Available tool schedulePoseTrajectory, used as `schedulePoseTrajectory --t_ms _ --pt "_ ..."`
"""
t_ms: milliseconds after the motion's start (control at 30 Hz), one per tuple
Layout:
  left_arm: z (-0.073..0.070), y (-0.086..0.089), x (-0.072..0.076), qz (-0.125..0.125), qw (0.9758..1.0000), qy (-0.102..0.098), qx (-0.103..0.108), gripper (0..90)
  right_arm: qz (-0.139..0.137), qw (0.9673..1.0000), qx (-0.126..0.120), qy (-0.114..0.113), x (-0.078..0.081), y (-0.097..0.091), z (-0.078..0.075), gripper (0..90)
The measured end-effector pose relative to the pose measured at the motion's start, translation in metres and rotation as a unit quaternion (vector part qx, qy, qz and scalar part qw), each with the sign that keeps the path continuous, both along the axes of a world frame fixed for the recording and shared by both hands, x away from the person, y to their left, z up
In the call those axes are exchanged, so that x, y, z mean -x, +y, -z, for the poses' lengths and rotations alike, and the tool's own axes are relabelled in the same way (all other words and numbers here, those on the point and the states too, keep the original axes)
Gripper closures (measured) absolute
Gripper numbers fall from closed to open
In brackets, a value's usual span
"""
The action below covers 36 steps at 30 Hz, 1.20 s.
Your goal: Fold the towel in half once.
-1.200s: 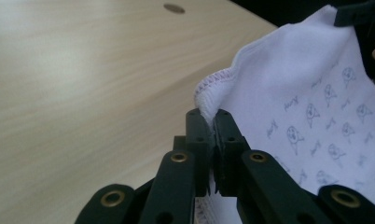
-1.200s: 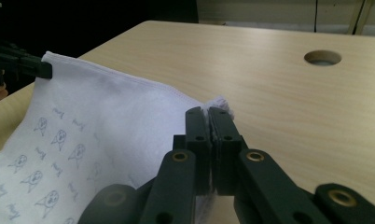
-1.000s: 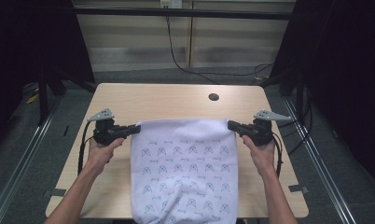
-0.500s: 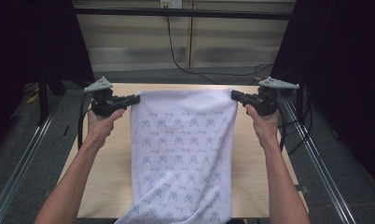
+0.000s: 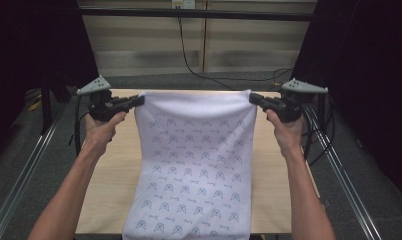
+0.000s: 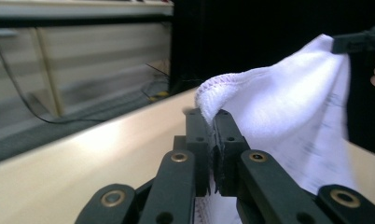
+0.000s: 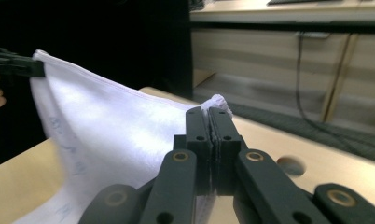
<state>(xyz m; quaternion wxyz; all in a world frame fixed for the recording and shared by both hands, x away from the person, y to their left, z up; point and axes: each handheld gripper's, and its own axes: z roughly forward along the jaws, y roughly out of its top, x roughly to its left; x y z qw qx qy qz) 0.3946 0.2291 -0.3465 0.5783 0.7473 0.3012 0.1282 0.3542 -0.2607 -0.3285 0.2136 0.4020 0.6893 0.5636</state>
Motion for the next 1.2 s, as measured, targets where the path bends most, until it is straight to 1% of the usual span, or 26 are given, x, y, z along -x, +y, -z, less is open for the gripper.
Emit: schedulePoseTrajectory --t_ms 67,133,167,200,300,333,400,433,500,533,567,600,667,700,733,767,800,833,867,900,1000,1033,1067,1100,1133,1200 --pt "0.011 0.004 0.011 0.010 0.9999 0.006 -0.005 86.8 -0.011 0.9999 -0.001 0.007 0.015 0.000 0.012 88.1" --pt "0.022 0.010 0.025 0.012 0.9999 0.010 0.000 86.8 -0.021 0.9996 0.010 0.015 0.033 0.001 0.022 88.1" --pt "0.027 0.012 0.034 0.008 0.9999 0.014 -0.003 86.8 -0.028 0.9993 0.012 0.019 0.042 0.001 0.026 88.1" --pt "0.034 0.015 0.042 0.015 0.9998 0.017 0.000 86.9 -0.034 0.9991 0.018 0.021 0.052 0.002 0.030 88.1" --pt "0.058 0.018 0.064 0.029 0.9986 0.043 -0.009 86.9 -0.046 0.9981 0.023 0.034 0.079 0.001 0.046 88.1" --pt "0.066 0.019 0.070 0.034 0.9980 0.054 -0.004 86.9 -0.048 0.9976 0.028 0.041 0.087 0.002 0.053 88.1" --pt "0.078 0.021 0.084 0.041 0.9968 0.067 -0.008 86.8 -0.052 0.9965 0.034 0.054 0.100 0.004 0.067 88.1" --pt "0.081 0.021 0.089 0.040 0.9964 0.074 -0.011 86.9 -0.052 0.9959 0.036 0.064 0.108 0.005 0.074 88.1" --pt "0.086 0.025 0.104 0.046 0.9960 0.077 -0.004 86.9 -0.056 0.9954 0.032 0.071 0.120 0.007 0.084 88.1" --pt "0.088 0.026 0.111 0.045 0.9955 0.083 -0.008 86.9 -0.054 0.9952 0.032 0.075 0.128 0.007 0.088 88.1" --pt "0.089 0.028 0.119 0.047 0.9955 0.081 -0.013 86.9 -0.054 0.9950 0.025 0.080 0.135 0.007 0.092 88.1" --pt "0.091 0.031 0.128 0.055 0.9949 0.083 -0.016 86.9 -0.059 0.9944 0.020 0.085 0.142 0.008 0.097 88.1" --pt "0.098 0.033 0.137 0.055 0.9934 0.096 -0.030 86.8 -0.065 0.9928 0.028 0.097 0.157 0.010 0.106 88.1" --pt "0.104 0.034 0.140 0.061 0.9919 0.106 -0.034 86.8 -0.072 0.9912 0.036 0.105 0.162 0.012 0.112 88.1" --pt "0.111 0.033 0.142 0.063 0.9907 0.110 -0.050 86.8 -0.071 0.9899 0.042 0.115 0.166 0.014 0.118 88.1" --pt "0.119 0.033 0.143 0.061 0.9889 0.120 -0.062 86.8 -0.073 0.9877 0.043 0.131 0.169 0.017 0.125 88.1" --pt "0.127 0.032 0.143 0.064 0.9870 0.134 -0.062 86.8 -0.078 0.9855 0.053 0.141 0.172 0.019 0.132 88.1" --pt "0.134 0.031 0.141 0.064 0.9839 0.152 -0.069 86.8 -0.081 0.9833 0.060 0.152 0.174 0.021 0.139 88.1" --pt "0.139 0.029 0.140 0.075 0.9794 0.170 -0.079 86.7 -0.083 0.9803 0.067 0.166 0.177 0.023 0.145 88.1" --pt "0.140 0.029 0.139 0.078 0.9791 0.169 -0.083 86.5 -0.084 0.9776 0.087 0.173 0.179 0.023 0.150 88.0" --pt "0.146 0.024 0.138 0.078 0.9759 0.181 -0.093 86.6 -0.085 0.9749 0.086 0.186 0.178 0.022 0.156 88.0" --pt "0.149 0.021 0.139 0.082 0.9740 0.182 -0.107 86.5 -0.087 0.9735 0.091 0.191 0.177 0.023 0.158 88.0" --pt "0.151 0.018 0.140 0.084 0.9719 0.185 -0.119 86.6 -0.087 0.9709 0.101 0.199 0.175 0.025 0.161 88.0" --pt "0.154 0.016 0.140 0.086 0.9706 0.190 -0.121 86.5 -0.089 0.9679 0.107 0.210 0.173 0.027 0.164 88.1" --pt "0.156 0.016 0.140 0.086 0.9706 0.188 -0.124 86.5 -0.090 0.9654 0.113 0.217 0.172 0.029 0.168 88.1" --pt "0.157 0.016 0.139 0.081 0.9710 0.189 -0.122 86.5 -0.091 0.9647 0.108 0.222 0.168 0.030 0.171 88.1"
